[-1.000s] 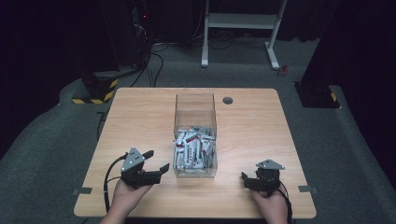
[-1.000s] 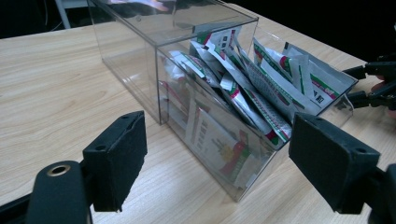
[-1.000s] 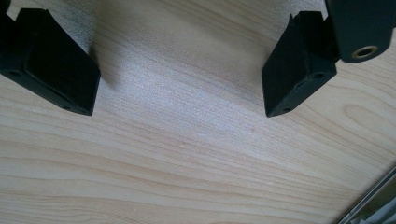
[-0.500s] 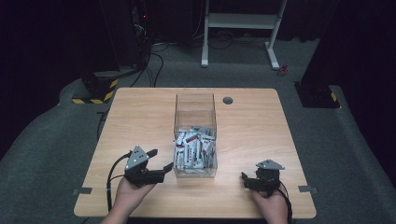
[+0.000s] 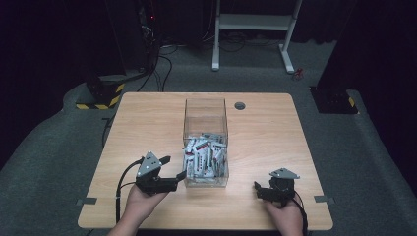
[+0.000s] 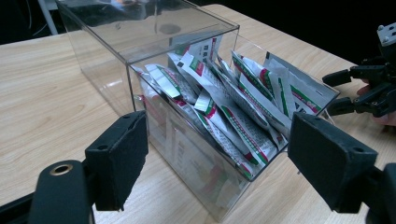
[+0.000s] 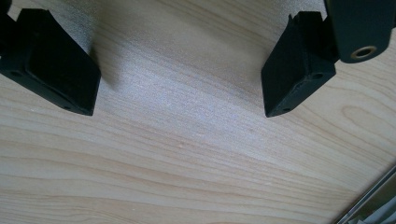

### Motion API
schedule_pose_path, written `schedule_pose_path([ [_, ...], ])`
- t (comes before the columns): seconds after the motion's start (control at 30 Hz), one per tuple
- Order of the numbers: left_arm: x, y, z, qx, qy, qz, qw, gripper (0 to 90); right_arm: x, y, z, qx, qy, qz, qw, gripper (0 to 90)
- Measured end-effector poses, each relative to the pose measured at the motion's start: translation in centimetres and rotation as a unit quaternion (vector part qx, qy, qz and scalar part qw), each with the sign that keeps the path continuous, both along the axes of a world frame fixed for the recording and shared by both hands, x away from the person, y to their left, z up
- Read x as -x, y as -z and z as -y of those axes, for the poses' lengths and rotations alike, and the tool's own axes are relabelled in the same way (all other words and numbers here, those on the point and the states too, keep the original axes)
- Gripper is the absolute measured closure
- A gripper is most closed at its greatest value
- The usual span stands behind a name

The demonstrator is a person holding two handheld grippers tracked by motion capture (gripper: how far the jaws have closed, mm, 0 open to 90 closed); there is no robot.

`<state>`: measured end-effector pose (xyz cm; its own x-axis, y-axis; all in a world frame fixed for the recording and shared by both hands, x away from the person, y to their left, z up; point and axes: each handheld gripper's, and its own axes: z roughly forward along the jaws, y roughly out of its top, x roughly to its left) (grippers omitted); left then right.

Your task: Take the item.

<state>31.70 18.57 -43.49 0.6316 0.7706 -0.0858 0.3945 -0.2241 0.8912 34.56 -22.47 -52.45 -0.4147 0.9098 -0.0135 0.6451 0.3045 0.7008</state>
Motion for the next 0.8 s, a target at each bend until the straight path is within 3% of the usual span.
schedule_pose_path([
  [0.8,-1.0,-0.7,2.3,0.001,0.02,0.003,0.9998,22.5,0.0,0.0,0.0,-0.001,-0.003,0.0,1.0,11.6],
])
